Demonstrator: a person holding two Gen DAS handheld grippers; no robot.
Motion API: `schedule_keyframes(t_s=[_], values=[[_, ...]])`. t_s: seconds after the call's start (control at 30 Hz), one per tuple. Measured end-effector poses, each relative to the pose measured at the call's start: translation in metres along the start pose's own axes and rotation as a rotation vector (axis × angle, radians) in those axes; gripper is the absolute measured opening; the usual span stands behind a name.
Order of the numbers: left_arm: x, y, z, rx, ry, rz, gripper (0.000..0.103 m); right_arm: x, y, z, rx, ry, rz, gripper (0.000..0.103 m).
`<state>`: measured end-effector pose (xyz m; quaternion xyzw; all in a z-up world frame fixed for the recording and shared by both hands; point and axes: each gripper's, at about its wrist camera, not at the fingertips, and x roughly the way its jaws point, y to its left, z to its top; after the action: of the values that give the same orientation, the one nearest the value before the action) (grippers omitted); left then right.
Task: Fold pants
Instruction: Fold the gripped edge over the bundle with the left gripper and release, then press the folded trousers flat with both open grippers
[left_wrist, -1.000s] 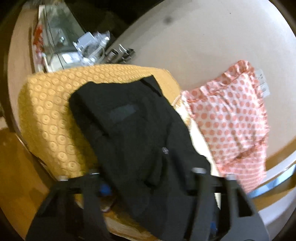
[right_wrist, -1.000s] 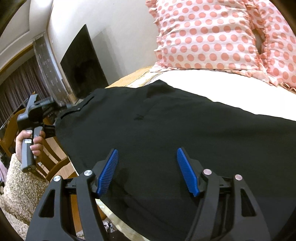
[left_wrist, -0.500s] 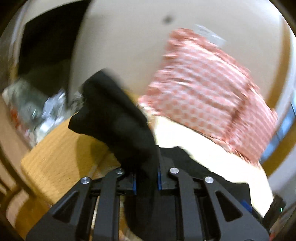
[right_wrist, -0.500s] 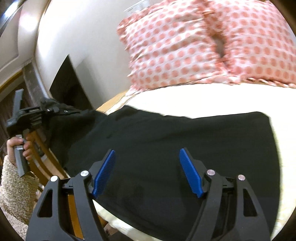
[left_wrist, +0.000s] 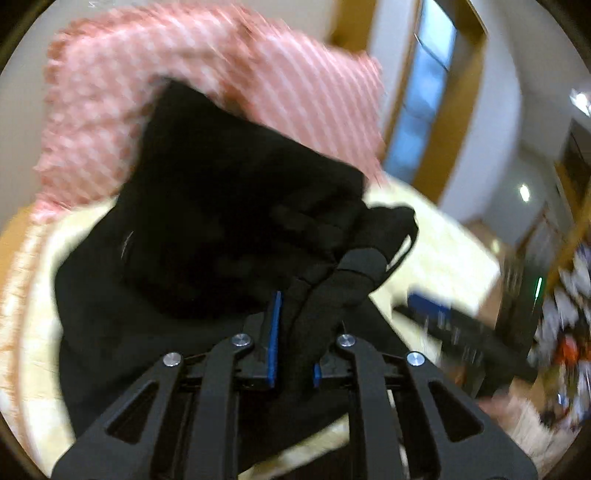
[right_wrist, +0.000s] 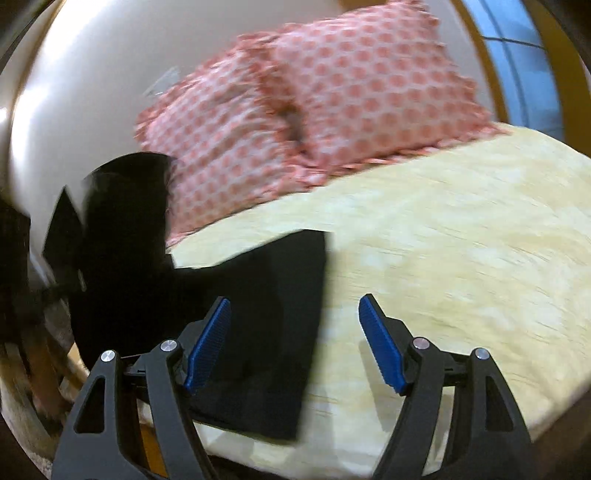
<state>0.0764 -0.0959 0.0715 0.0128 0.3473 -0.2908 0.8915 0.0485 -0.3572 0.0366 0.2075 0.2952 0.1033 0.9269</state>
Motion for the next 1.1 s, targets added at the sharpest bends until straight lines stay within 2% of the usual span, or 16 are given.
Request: schedule_keyframes(t_s=[0.07,0.13,0.27,0.4,0.5,0.53,0.6,0.73,0.83,0.87,0.93,0.97,1.0,1.03,1.07,1.1], values=[[0.028,-0.003,-0.016,-0.024,0.092,-0.049,0.012,-0.004,-0.016,-0.002,0.035,0.004,-0.025,0.074],[0.039,0.002,-0.025,-0.049,0.120,-0.057,0.012,-0.005,-0.027,-0.002,0.056,0.004,-0.039,0.074],[0.028,0.004,-0.017,-0.074,0.077,-0.068,0.011,-0.005,-0.033,-0.002,0.055,-0.003,-0.052,0.074],[0.009,-0.011,-0.002,-0.059,-0.026,-0.054,0.011,-0.004,-0.034,0.001,0.058,-0.017,-0.056,0.074],[0.025,-0.025,-0.009,-0.018,0.018,-0.033,0.011,-0.005,-0.034,0.002,0.062,-0.018,-0.066,0.074],[0.036,-0.024,-0.018,-0.024,0.061,-0.040,0.012,-0.006,-0.034,0.002,0.058,-0.018,-0.072,0.074],[0.043,-0.021,-0.031,-0.042,0.088,-0.054,0.012,-0.008,-0.034,0.003,0.045,-0.023,-0.088,0.074],[0.045,-0.037,-0.046,0.069,0.039,0.002,0.014,-0.013,-0.033,0.012,0.039,-0.051,-0.101,0.074],[0.040,-0.030,-0.047,0.050,0.024,-0.054,0.019,-0.017,-0.025,0.021,0.023,-0.076,-0.096,0.074],[0.037,-0.030,-0.046,0.055,0.025,-0.078,0.023,-0.018,-0.022,0.024,0.012,-0.084,-0.096,0.074],[0.025,-0.029,-0.048,0.069,0.026,-0.120,0.041,-0.020,-0.015,0.029,-0.009,-0.095,-0.094,0.074],[0.016,-0.026,-0.050,0.057,0.022,-0.174,0.063,-0.021,-0.011,0.031,-0.017,-0.101,-0.091,0.074],[0.001,-0.020,-0.052,0.028,-0.009,-0.215,0.073,-0.023,-0.006,0.034,-0.028,-0.111,-0.081,0.074],[-0.012,-0.015,-0.052,0.017,-0.046,-0.208,0.074,-0.024,-0.001,0.036,-0.038,-0.117,-0.068,0.074],[-0.021,-0.010,-0.050,0.018,-0.073,-0.190,0.080,-0.024,0.005,0.038,-0.056,-0.121,-0.048,0.074],[-0.032,-0.003,-0.048,0.019,-0.112,-0.143,0.086,-0.024,0.012,0.039,-0.071,-0.122,-0.034,0.074]])
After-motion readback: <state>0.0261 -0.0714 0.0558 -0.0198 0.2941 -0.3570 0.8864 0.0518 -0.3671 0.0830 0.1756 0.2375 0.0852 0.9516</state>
